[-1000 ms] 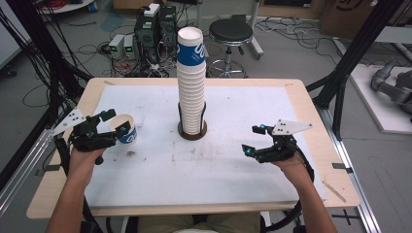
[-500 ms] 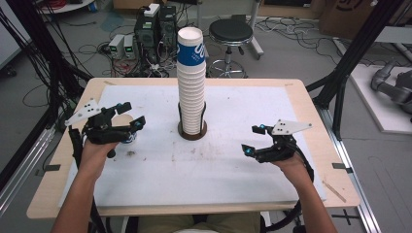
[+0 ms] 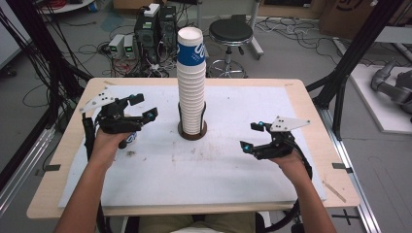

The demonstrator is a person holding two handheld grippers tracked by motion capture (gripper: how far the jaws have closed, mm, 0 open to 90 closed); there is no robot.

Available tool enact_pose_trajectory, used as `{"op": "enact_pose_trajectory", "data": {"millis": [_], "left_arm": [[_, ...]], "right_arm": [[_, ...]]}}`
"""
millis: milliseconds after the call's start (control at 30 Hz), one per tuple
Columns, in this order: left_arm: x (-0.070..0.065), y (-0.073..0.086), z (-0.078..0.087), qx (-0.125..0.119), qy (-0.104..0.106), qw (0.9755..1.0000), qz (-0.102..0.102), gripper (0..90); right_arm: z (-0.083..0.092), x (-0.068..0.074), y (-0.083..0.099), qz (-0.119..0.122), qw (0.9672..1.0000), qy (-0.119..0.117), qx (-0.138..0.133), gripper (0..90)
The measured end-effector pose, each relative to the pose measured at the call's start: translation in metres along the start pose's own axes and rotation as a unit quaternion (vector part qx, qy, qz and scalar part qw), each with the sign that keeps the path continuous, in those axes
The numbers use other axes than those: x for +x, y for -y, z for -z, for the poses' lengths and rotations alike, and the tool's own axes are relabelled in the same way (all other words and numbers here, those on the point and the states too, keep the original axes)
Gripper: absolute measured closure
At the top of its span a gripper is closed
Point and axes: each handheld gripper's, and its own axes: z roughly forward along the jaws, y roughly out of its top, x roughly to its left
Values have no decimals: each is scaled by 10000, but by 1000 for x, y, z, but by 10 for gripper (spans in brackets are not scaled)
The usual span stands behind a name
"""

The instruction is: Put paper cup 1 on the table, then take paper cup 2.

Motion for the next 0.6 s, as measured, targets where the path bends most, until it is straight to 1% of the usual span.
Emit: {"op": "enact_pose_trajectory", "data": {"millis": [67, 167, 300, 500, 600], "left_arm": [[-1, -1, -1, -22, -1, 10000, 35, 161], [-2, -3, -4, -15, 27, 10000, 7, 161], [-2, -7, -10, -51, 62, 10000, 39, 161], [0, -17, -22, -48, 165, 9999, 15, 161], [1, -23, -29, -136, 260, 9996, 52, 161]], "right_arm": [[0, 0, 0, 13, 10000, -11, -1, 183], [2, 1, -1, -10, 10000, -19, -54, 183], [2, 1, -2, 2, 10000, -11, -68, 183], [0, 2, -6, 38, 10000, -22, -59, 183], [-1, 2, -7, 40, 10000, -37, -53, 183]]}}
